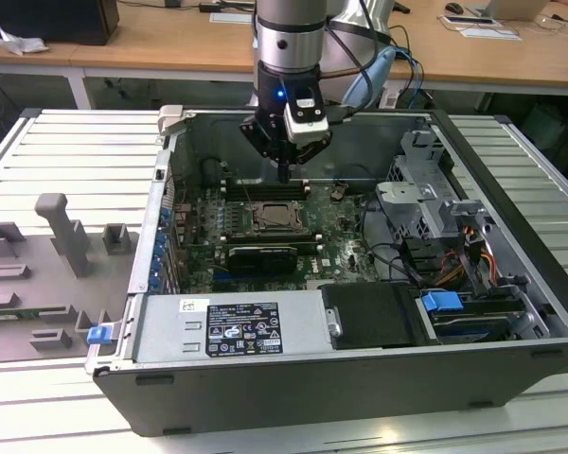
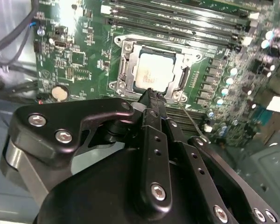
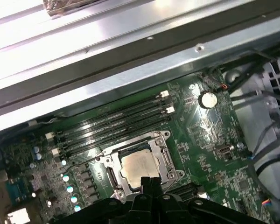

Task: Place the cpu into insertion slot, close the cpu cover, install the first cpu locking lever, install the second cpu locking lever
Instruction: 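Install the first cpu locking lever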

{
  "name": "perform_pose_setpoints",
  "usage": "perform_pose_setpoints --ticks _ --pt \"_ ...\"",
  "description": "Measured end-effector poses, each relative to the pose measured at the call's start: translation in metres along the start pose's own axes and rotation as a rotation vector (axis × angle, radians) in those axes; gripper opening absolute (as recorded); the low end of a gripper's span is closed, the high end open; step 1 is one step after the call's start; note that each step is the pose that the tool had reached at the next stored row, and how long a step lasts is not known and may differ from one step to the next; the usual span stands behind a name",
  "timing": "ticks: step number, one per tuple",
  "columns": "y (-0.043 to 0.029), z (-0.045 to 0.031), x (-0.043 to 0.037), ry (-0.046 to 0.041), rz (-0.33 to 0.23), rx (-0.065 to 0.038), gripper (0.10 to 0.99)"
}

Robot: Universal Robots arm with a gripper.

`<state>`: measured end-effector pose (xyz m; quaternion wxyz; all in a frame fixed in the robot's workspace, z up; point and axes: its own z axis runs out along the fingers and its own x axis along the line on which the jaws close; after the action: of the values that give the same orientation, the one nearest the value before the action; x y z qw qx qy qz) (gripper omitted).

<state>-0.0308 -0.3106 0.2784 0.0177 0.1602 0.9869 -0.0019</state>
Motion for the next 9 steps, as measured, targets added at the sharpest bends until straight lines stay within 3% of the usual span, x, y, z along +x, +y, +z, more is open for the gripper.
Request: perform_pose_setpoints --ticks 9 --pt "0.0 0.0036 0.0001 0.0051 -0.198 -0.006 0.106"
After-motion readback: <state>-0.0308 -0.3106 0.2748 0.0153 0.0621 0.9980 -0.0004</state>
